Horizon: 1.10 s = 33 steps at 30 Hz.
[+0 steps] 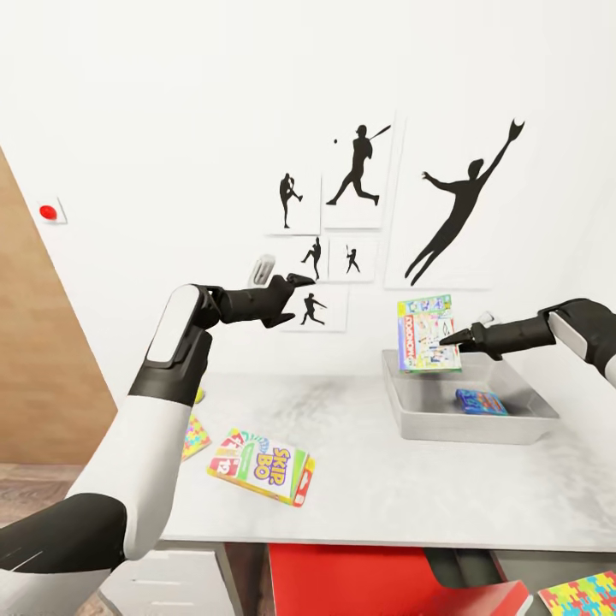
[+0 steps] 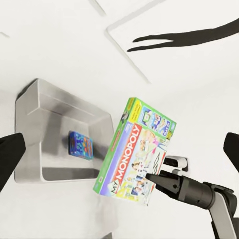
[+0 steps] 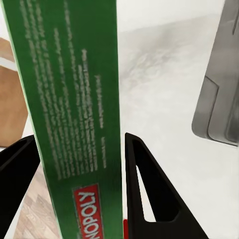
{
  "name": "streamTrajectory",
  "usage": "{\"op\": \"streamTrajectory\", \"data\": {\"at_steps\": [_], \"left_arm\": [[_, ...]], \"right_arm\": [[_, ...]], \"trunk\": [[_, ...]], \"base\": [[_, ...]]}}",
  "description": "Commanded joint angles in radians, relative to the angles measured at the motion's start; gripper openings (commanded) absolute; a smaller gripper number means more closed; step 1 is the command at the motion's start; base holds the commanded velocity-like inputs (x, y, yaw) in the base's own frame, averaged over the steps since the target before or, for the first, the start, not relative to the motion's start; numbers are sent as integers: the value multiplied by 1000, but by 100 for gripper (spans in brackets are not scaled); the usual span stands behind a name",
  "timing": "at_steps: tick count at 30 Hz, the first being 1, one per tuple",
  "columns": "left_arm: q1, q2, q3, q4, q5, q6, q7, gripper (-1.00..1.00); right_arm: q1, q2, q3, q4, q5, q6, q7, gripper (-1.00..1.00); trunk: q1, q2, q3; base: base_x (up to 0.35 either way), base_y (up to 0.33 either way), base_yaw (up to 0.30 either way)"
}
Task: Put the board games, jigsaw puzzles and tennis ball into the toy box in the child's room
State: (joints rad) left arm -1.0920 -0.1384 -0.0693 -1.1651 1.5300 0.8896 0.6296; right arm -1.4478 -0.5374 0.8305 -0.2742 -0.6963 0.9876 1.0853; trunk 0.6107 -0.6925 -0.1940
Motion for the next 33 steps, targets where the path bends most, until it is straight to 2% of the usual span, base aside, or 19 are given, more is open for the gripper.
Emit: {"op": "streamTrajectory", "data": {"at_steps": [1,9,16,28,33], "left_arm": [[-1,0,0,-1,10,0,10,100],[-7,1,-2,29,10,0,11,100],[-17,1,-3,39,11,1,12,100],[-107,-2,-8,97,14,3,21,100],[-120,-3,-8,102,14,3,23,100]], "right_arm": [[-1,-1,4,0,-4,6,7,-100],[-3,-3,2,-2,-6,-1,8,-100],[-1,-18,2,0,-5,0,9,-100],[1,-25,1,12,-4,5,7,-100],[-1,-33,1,14,-5,9,7,-100]], "trunk": [[0,-1,-2],[0,-1,-3],[0,-1,-3],[0,-1,-9],[0,-1,-16]], "base": [[0,0,0],[0,0,0],[0,0,0],[0,0,0],[0,0,0]]}}
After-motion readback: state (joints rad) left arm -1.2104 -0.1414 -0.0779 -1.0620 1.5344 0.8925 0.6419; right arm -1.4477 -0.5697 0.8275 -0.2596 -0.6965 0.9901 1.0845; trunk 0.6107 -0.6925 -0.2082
